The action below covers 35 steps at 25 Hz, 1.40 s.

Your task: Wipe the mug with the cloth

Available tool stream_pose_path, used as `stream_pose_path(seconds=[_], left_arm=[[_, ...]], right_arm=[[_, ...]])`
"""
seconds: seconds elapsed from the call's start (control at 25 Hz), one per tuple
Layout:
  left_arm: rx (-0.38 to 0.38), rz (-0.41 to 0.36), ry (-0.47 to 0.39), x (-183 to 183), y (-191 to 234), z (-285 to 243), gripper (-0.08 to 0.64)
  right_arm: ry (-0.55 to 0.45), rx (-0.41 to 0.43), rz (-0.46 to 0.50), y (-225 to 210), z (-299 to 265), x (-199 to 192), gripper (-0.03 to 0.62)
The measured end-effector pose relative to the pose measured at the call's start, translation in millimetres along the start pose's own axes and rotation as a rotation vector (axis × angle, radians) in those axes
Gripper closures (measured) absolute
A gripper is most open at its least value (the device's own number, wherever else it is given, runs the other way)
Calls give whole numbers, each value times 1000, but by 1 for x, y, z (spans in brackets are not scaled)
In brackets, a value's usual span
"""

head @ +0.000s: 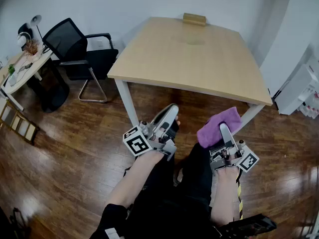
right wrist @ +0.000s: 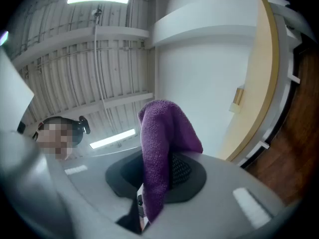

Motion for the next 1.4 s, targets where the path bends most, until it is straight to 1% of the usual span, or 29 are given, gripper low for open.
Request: stream_pose_path(seconds=[0.2, 0.32, 0.4, 0.48, 0.56, 0.64, 0.72, 0.84, 1.0, 1.16, 1.24, 1.32, 1.4], left_arm=[[-18, -22, 7, 17, 25, -10, 558], [-21, -26, 10, 33, 47, -4, 558], [-20, -24, -7, 47, 62, -1, 558], [-24, -15, -15, 54, 72, -8, 558], [-40, 4, 2, 52, 78, -22, 558], [-56, 19, 28, 48, 82, -33, 558], [-67, 22, 46, 48, 87, -40, 558], [-78, 19, 64, 53, 98, -44, 558], [-87, 13, 76, 63, 113, -49, 558], [-97, 6, 88, 71, 126, -51, 558], [-106, -10, 88, 78, 131, -53, 558], [-108, -13, 96, 87, 147, -56, 558], [-118, 3, 100, 99, 177, -66, 558]], right_arm=[[5, 25, 17, -18, -32, 7, 535], [2, 62, 17, -28, -58, 4, 535], [6, 86, 9, -36, -77, 2, 535], [8, 68, 4, -44, -89, 4, 535], [-2, 31, 6, -51, -91, 9, 535], [-19, 16, 5, -55, -92, 15, 535], [-32, 15, 12, -60, -97, 18, 535], [-39, 8, 56, -70, -106, 23, 535], [-46, 0, 67, -81, -123, 25, 535], [-42, 9, 53, -88, -140, 25, 535], [-35, 17, 56, -92, -150, 25, 535], [-28, 22, 49, -103, -168, 26, 535], [-20, 21, 38, -125, -196, 33, 535]])
Point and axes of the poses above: the fingertips, and each gripper's own axes: z backward along the fingers, y to its left, x out of its top, the point moved 2 cm from there along z, backward along the fingers, and after that the axes turned 9 degrees about -x, right-handed, at the moved point
